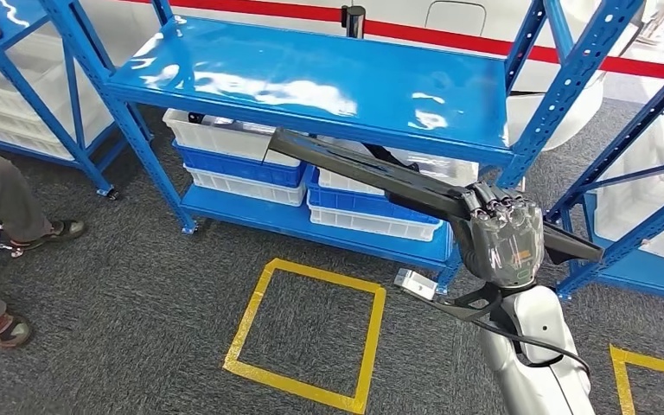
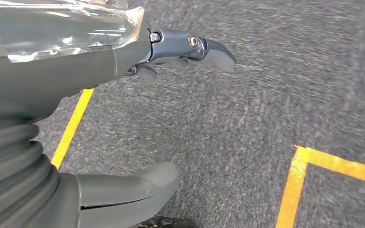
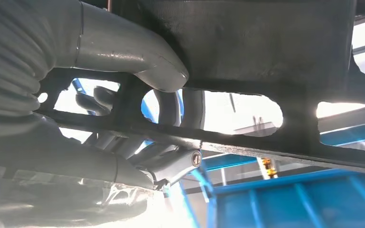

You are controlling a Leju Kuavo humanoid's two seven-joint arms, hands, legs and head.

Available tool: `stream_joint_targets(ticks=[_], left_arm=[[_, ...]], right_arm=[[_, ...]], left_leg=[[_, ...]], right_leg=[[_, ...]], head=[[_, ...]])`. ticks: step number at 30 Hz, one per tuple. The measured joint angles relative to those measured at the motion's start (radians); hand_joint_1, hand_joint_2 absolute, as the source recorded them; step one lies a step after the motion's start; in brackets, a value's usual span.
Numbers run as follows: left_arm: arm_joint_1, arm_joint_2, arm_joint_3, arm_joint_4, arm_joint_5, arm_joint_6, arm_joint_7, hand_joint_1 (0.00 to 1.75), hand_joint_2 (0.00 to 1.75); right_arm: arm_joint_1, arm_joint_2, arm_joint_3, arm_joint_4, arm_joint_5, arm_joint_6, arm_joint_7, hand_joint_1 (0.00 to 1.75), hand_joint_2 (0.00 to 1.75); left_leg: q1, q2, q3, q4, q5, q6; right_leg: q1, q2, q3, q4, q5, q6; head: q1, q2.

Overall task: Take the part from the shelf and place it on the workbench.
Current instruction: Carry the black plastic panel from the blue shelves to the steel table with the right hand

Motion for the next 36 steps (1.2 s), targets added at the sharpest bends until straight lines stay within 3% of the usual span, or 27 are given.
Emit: stream_joint_targets(ticks=[1, 3, 5, 6, 7, 9, 10, 12, 14, 16, 17, 19, 21, 22, 23, 26, 27, 30, 31, 33, 36], left_arm=[[0.000, 0.000, 0.001, 0.000, -0.001, -0.002, 0.000, 0.00, 1.75], [-0.001, -0.001, 0.002, 0.000, -0.003, -0.004, -0.001, 0.00, 1.75], [0.000, -0.001, 0.003, 0.000, -0.005, -0.005, -0.001, 0.00, 1.75], [0.001, -0.002, 0.004, 0.000, -0.005, -0.006, -0.001, 0.00, 1.75], [0.002, -0.002, 0.004, 0.000, -0.006, -0.007, 0.000, 0.00, 1.75], [0.002, -0.003, 0.005, 0.000, -0.009, -0.008, 0.001, 0.00, 1.75], [0.001, -0.004, 0.005, 0.000, -0.010, -0.009, 0.001, 0.00, 1.75], [0.002, -0.004, 0.005, 0.000, -0.011, -0.008, 0.001, 0.00, 1.75], [0.005, -0.004, 0.005, 0.000, -0.012, -0.008, 0.001, 0.00, 1.75], [0.008, -0.004, 0.005, 0.000, -0.013, -0.009, 0.001, 0.00, 1.75], [0.008, -0.004, 0.005, 0.000, -0.014, -0.009, 0.001, 0.00, 1.75], [0.008, -0.005, 0.005, 0.000, -0.015, -0.009, 0.002, 0.00, 1.75], [0.008, -0.006, 0.005, 0.000, -0.016, -0.009, 0.002, 0.00, 1.75], [0.009, -0.006, 0.005, 0.000, -0.017, -0.009, 0.002, 0.00, 1.75], [0.009, -0.006, 0.005, 0.000, -0.017, -0.009, 0.003, 0.00, 1.75], [0.007, -0.005, 0.005, 0.000, -0.018, -0.008, 0.002, 0.00, 1.75], [0.007, -0.005, 0.005, 0.000, -0.019, -0.008, 0.002, 0.00, 1.75], [0.008, -0.005, 0.005, 0.000, -0.019, -0.008, 0.002, 0.00, 1.75], [0.008, -0.006, 0.005, 0.000, -0.019, -0.008, 0.002, 0.00, 1.75], [0.007, -0.006, 0.005, 0.000, -0.019, -0.007, 0.001, 0.00, 1.75], [0.005, -0.006, 0.006, 0.000, -0.018, -0.007, 0.001, 0.00, 1.75]], right_arm=[[-0.002, 0.000, 0.000, 0.000, -0.001, 0.000, 0.000, 1.75, 1.75], [-0.003, -0.002, 0.000, 0.003, -0.003, 0.000, 0.000, 1.75, 1.75], [-0.002, -0.004, 0.000, 0.008, -0.005, 0.000, -0.001, 1.75, 1.75], [-0.002, -0.005, 0.000, 0.010, -0.005, 0.000, -0.001, 1.75, 1.75], [-0.002, -0.005, 0.000, 0.013, -0.006, 0.000, -0.001, 1.75, 1.75], [-0.004, -0.005, 0.000, 0.016, -0.007, 0.000, -0.001, 1.75, 1.75], [-0.006, -0.005, 0.000, 0.016, -0.007, 0.000, -0.001, 1.75, 1.75], [-0.007, -0.005, 0.000, 0.018, -0.008, 0.000, -0.001, 1.75, 1.75], [-0.008, -0.005, 0.000, 0.020, -0.009, 0.000, -0.001, 1.75, 1.75], [-0.010, -0.005, 0.000, 0.021, -0.009, 0.000, -0.002, 1.75, 1.75], [-0.010, -0.004, 0.000, 0.021, -0.009, 0.000, -0.002, 1.75, 1.75], [-0.009, -0.004, 0.000, 0.021, -0.009, 0.000, -0.002, 1.75, 1.75], [-0.007, -0.005, 0.001, 0.023, -0.009, 0.000, -0.002, 1.75, 1.75], [-0.006, -0.005, 0.001, 0.024, -0.009, 0.000, -0.002, 1.75, 1.75], [-0.006, -0.004, 0.001, 0.024, -0.009, 0.000, -0.003, 1.75, 1.75], [-0.005, -0.003, 0.001, 0.024, -0.008, 0.000, -0.003, 1.75, 1.75], [-0.005, -0.002, 0.002, 0.024, -0.007, 0.000, -0.003, 1.75, 1.75], [-0.002, -0.001, 0.003, 0.024, -0.006, 0.000, -0.004, 1.75, 1.75], [-0.002, -0.002, 0.003, 0.024, -0.006, 0.000, -0.004, 1.75, 1.75], [-0.001, -0.002, 0.003, 0.024, -0.006, -0.001, -0.004, 1.75, 1.75], [0.006, -0.004, 0.003, 0.024, -0.006, -0.002, -0.005, 1.75, 1.75]], left_leg=[[0.002, -0.008, 0.000, -0.005, 0.006, 0.008], [0.004, -0.025, -0.003, -0.009, 0.013, 0.018], [0.003, -0.045, -0.008, -0.009, 0.016, 0.020], [0.003, -0.056, -0.009, -0.008, 0.018, 0.020], [0.003, -0.068, -0.010, -0.008, 0.019, 0.018], [0.004, -0.090, -0.011, -0.004, 0.021, 0.013], [0.002, -0.100, -0.015, 0.001, 0.021, 0.009], [0.000, -0.116, -0.027, 0.008, 0.024, -0.003], [0.003, -0.129, -0.039, 0.009, 0.029, -0.016], [0.006, -0.102, -0.054, 0.035, 0.011, -0.026], [0.007, -0.079, -0.073, 0.075, -0.015, -0.031], [0.010, -0.041, -0.133, 0.208, -0.084, -0.041], [0.013, -0.034, -0.177, 0.304, -0.116, -0.046], [0.014, -0.031, -0.172, 0.298, -0.104, -0.047], [0.014, -0.026, -0.145, 0.249, -0.077, -0.045], [0.007, 0.018, -0.035, 0.050, -0.006, -0.032], [0.003, 0.025, -0.021, 0.023, -0.002, -0.026], [-0.004, 0.004, -0.025, 0.015, 0.002, -0.010], [-0.003, -0.002, -0.023, 0.010, 0.006, -0.004], [0.001, -0.015, -0.018, 0.001, 0.015, 0.009], [0.003, -0.045, -0.020, -0.002, 0.021, 0.018]], right_leg=[[-0.001, 0.016, -0.012, 0.026, -0.016, 0.001], [-0.006, 0.054, -0.064, 0.140, -0.070, -0.004], [-0.008, 0.065, -0.127, 0.272, -0.116, -0.004], [-0.008, 0.066, -0.139, 0.296, -0.118, 0.002], [-0.009, 0.067, -0.129, 0.277, -0.104, 0.010], [-0.014, 0.084, -0.061, 0.143, -0.046, 0.027], [-0.017, 0.101, -0.028, 0.074, -0.023, 0.030], [-0.019, 0.122, -0.001, 0.008, -0.004, 0.024], [-0.018, 0.112, -0.005, 0.007, 0.001, 0.011], [-0.022, 0.095, -0.006, 0.005, 0.006, -0.003], [-0.025, 0.086, -0.005, 0.003, 0.008, -0.010], [-0.021, 0.067, -0.006, 0.003, 0.008, -0.019], [-0.018, 0.046, -0.008, 0.003, 0.007, -0.019], [-0.018, 0.036, -0.008, 0.003, 0.007, -0.019], [-0.018, 0.027, -0.007, 0.003, 0.007, -0.019], [-0.010, 0.005, -0.006, 0.004, 0.005, -0.014], [-0.006, -0.002, -0.006, 0.004, 0.004, -0.011], [-0.003, -0.021, -0.003, -0.001, 0.004, 0.003], [-0.003, -0.017, -0.004, 0.002, 0.000, 0.007], [-0.004, 0.016, -0.026, 0.052, -0.030, 0.007], [-0.009, 0.063, -0.119, 0.251, -0.114, -0.001]], head=[[0.001, 0.000], [0.002, 0.000], [0.002, 0.000], [0.002, 0.000], [0.002, 0.000], [0.003, 0.000], [0.003, 0.000], [0.002, 0.000], [0.002, 0.000], [0.000, 0.000], [-0.002, 0.000], [-0.005, 0.000], [-0.006, 0.000], [-0.006, 0.000], [-0.006, 0.000], [-0.005, 0.000], [-0.004, 0.000], [-0.001, 0.000], [-0.001, 0.000], [0.000, 0.000], [0.002, 0.000]])
